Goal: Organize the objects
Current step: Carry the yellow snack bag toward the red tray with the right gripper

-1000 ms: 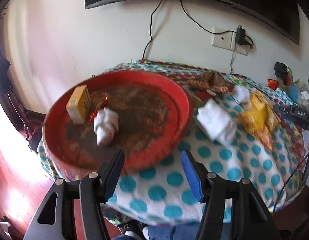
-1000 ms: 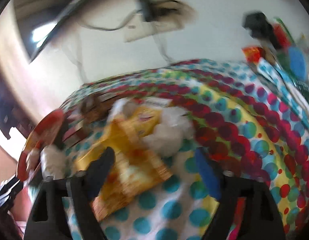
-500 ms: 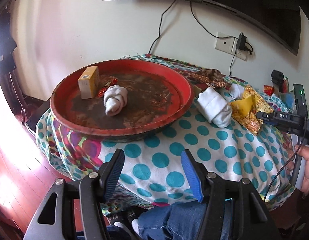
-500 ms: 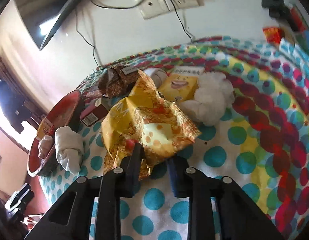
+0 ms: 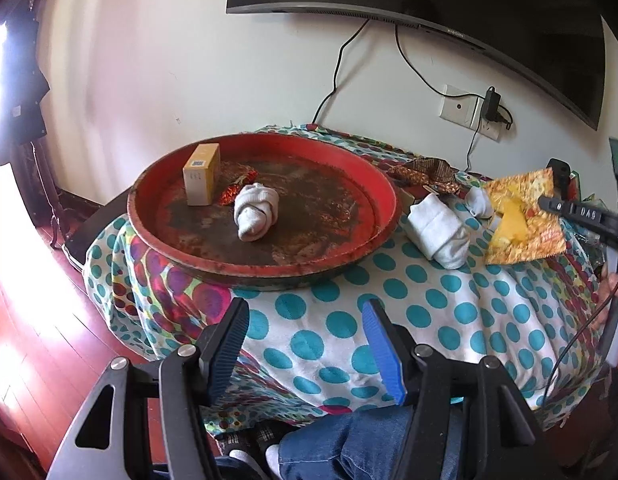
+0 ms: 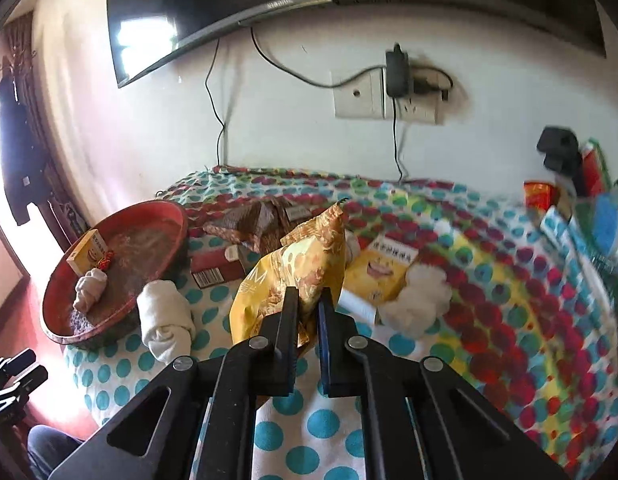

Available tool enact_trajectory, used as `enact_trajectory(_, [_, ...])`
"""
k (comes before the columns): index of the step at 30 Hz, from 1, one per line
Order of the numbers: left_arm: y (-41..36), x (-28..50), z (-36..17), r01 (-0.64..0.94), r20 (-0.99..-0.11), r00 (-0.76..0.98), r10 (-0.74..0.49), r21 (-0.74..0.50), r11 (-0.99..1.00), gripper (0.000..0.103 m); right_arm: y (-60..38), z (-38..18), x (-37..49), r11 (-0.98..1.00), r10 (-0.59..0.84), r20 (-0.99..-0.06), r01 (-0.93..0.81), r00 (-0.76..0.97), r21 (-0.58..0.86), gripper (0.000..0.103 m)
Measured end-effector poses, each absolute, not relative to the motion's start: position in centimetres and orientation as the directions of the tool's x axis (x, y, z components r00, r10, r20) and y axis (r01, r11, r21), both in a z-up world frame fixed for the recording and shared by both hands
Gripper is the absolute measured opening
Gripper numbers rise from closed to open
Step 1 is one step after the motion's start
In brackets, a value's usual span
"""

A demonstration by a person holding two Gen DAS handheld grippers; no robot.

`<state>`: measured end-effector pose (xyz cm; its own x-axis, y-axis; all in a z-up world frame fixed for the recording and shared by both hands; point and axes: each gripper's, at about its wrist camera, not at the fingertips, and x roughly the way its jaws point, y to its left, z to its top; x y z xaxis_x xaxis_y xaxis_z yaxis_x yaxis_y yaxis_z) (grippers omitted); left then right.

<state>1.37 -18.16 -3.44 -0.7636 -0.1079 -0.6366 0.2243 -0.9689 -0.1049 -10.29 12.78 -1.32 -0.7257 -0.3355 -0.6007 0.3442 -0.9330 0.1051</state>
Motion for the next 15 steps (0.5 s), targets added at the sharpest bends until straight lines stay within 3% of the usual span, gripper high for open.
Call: enact_trajectory(15, [-18.0, 2.7, -2.4, 0.234, -0.614, -0.778, -0.133, -0.088, -0.968, 0.061, 7.3, 3.7, -8.9, -0.929, -0.248, -0.570, 0.358, -0.784, -0.088, 0.008])
